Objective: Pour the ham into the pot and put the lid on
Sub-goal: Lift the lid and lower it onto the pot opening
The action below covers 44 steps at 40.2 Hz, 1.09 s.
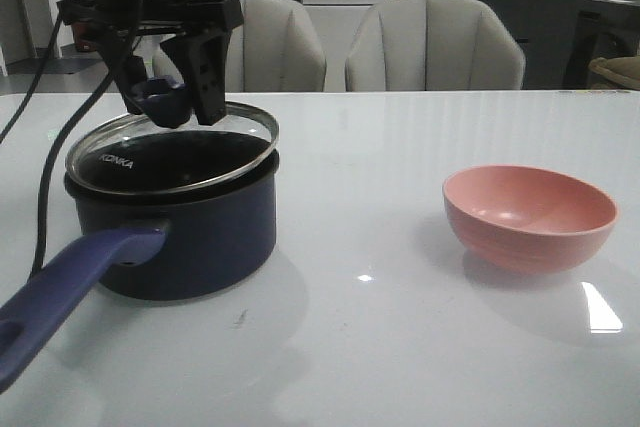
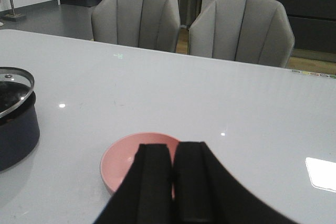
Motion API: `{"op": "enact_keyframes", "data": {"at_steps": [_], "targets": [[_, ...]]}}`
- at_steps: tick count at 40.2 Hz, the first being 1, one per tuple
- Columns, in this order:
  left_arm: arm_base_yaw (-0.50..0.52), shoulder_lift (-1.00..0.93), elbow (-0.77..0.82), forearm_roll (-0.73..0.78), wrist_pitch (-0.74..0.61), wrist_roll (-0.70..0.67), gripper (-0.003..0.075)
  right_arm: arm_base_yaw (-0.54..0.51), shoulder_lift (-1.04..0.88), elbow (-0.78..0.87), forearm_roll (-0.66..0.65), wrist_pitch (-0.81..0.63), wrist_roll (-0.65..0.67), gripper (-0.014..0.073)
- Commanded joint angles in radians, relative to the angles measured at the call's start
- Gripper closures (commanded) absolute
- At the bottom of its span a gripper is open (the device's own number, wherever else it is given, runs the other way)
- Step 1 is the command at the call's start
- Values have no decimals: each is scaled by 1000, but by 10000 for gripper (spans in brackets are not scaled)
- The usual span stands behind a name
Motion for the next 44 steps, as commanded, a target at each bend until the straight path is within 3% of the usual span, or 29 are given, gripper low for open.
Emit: {"op": "enact_keyframes", "data": {"at_steps": [1, 14, 23, 28, 44], "targets": [[-6, -50, -32, -16, 24, -1, 511, -1, 7, -28, 2, -79, 0, 430], [-6, -34, -30, -16, 24, -1, 490, -1, 7, -28, 2, -79, 0, 430], [-6, -19, -30, -16, 24, -2, 262, -1, 7, -28, 2, -79, 0, 430], [-6, -19, -30, -14, 24, -2, 177, -1, 7, -28, 2, -79, 0, 430], [-6, -26, -30, -5, 25, -2, 167, -1, 7, -28, 2, -79, 0, 430]]}}
